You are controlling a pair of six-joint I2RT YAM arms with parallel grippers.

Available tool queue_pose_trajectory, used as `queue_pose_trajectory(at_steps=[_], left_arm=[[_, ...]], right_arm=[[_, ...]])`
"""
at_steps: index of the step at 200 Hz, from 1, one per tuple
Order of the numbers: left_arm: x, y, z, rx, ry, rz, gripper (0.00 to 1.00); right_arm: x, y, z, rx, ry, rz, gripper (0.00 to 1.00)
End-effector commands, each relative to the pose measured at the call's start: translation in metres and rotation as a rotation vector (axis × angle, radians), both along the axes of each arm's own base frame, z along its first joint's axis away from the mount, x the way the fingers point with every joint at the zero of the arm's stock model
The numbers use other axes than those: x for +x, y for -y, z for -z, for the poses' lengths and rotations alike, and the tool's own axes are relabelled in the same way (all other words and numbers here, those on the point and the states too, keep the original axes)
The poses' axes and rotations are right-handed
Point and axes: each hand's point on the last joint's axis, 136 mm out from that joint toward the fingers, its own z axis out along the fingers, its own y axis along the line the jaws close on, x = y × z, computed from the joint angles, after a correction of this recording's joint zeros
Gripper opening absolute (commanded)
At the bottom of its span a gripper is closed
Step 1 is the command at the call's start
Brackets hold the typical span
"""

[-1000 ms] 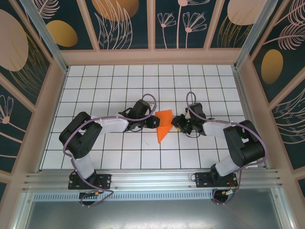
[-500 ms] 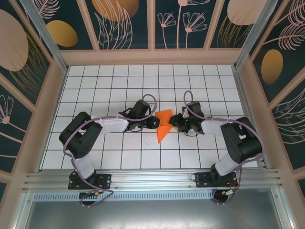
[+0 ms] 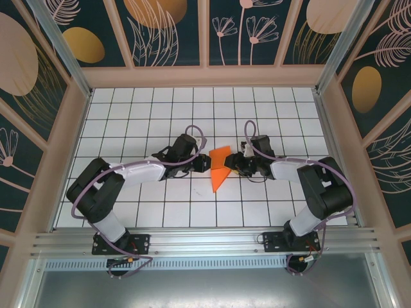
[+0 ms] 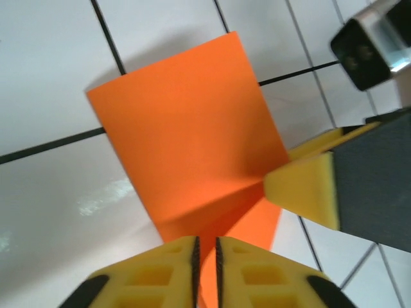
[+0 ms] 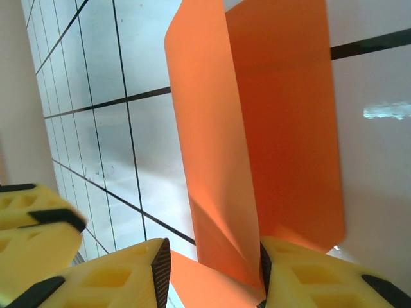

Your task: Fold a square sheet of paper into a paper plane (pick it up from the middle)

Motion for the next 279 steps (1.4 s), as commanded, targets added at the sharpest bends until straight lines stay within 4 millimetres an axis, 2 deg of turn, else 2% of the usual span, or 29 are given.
queue_pose_trajectory(at_steps=[1,14,35,53,67,72,111,186,279], left_arm=[[-0.014,0.012,-0.016,-0.115,-0.018,0.063,0.11],[-0.025,0.020,-0.016,-0.145,-0.045,0.112,0.09],[-0.036,0.031,-0.002,-0.129,-0.085,0.168,0.08],[-0.031,0.028,0.011,-0.082,-0.091,0.131,0.04],[-0.024,0.024,0.014,-0.057,-0.067,0.094,0.03],[-0.023,0.022,0.026,-0.032,-0.083,0.087,0.03],[-0.013,0.020,0.050,0.031,-0.092,0.054,0.00],[-0.018,0.027,0.062,0.022,-0.101,0.110,0.01],[-0.019,0.026,0.068,0.024,-0.108,0.112,0.02]], right_arm=[[0.005,-0.011,-0.012,0.024,0.068,-0.065,0.42],[0.006,-0.010,-0.012,0.019,0.071,-0.064,0.42],[0.006,-0.011,-0.011,0.019,0.070,-0.067,0.42],[0.007,-0.010,-0.011,0.017,0.070,-0.063,0.42],[0.007,-0.011,-0.012,0.018,0.072,-0.066,0.42],[0.007,-0.011,-0.012,0.019,0.070,-0.066,0.42],[0.006,-0.012,-0.013,0.020,0.080,-0.083,0.42],[-0.003,-0.015,-0.005,-0.012,0.113,-0.214,0.42],[-0.005,-0.021,0.014,-0.081,0.075,-0.273,0.29]])
